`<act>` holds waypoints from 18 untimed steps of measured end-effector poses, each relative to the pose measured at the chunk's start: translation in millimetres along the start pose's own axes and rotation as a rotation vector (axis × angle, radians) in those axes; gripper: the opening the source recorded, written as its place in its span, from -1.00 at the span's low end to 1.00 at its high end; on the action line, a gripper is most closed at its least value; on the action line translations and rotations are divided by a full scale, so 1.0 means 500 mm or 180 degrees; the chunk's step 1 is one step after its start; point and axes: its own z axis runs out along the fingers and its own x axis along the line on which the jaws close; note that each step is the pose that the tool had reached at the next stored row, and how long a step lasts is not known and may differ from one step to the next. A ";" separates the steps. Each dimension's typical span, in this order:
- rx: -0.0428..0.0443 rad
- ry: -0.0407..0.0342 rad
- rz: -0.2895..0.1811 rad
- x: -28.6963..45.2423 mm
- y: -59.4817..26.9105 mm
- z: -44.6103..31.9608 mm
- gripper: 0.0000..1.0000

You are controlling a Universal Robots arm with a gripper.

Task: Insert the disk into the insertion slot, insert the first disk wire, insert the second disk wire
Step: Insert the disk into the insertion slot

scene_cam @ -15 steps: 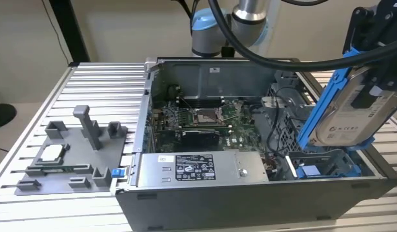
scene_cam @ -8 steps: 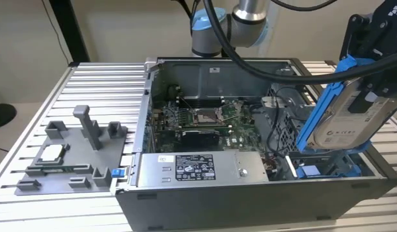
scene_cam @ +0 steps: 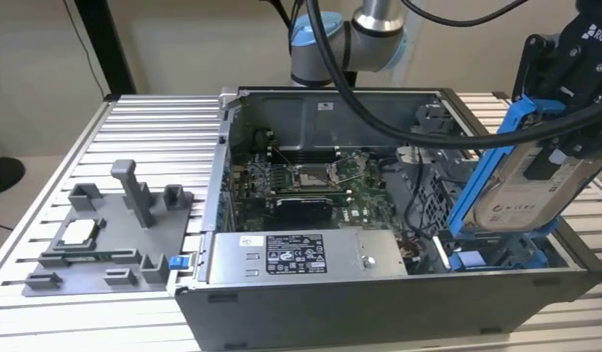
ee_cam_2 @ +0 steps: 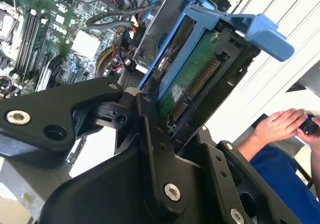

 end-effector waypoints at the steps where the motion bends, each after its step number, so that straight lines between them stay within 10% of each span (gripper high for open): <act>1: 0.0000 0.0000 0.0001 0.000 0.000 0.002 -1.00; 18: 0.0000 -0.0001 0.0001 0.000 -0.014 0.021 -1.00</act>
